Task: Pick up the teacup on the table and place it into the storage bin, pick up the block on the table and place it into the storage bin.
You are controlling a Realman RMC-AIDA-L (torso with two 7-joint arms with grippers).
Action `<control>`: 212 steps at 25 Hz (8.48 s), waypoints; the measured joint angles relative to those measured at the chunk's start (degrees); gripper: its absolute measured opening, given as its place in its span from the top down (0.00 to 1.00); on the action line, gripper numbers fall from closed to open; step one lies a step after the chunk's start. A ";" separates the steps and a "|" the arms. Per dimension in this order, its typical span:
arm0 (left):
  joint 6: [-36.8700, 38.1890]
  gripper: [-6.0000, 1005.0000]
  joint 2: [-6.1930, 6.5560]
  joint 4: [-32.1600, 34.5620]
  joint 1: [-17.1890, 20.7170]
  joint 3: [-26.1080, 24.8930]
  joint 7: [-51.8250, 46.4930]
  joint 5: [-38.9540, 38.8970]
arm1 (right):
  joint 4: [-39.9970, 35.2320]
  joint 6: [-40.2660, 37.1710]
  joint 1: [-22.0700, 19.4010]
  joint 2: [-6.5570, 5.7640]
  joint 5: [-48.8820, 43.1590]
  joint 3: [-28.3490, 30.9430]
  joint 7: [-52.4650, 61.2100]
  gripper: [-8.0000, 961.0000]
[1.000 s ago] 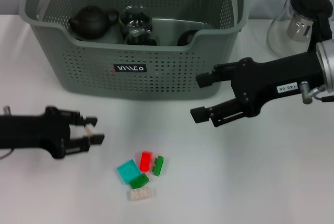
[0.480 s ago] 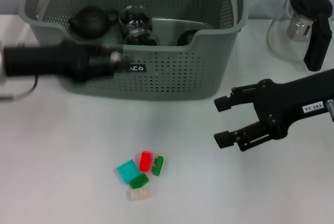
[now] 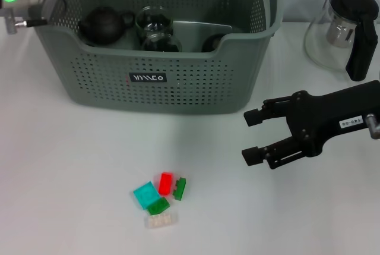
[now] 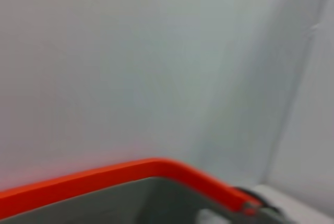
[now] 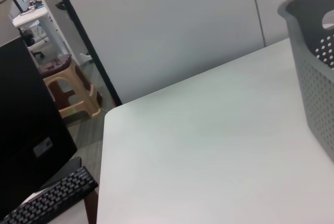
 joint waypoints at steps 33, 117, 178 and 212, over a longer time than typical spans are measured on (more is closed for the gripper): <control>23.57 0.06 -4.02 16.95 16.07 14.13 20.74 4.17 | 3.75 2.62 0.15 -0.44 -0.01 0.65 -1.52 0.02; 11.96 0.07 -7.05 20.96 7.62 65.04 29.01 34.62 | 13.41 8.47 2.18 0.51 0.48 11.17 1.96 0.02; 9.06 0.16 -7.12 10.17 -0.35 69.74 27.65 33.98 | 14.14 8.42 0.23 0.48 0.47 12.53 0.53 0.02; 6.62 0.46 -7.28 7.65 -2.26 71.63 27.68 31.84 | 14.14 8.20 -0.29 0.47 0.47 13.53 -0.04 0.02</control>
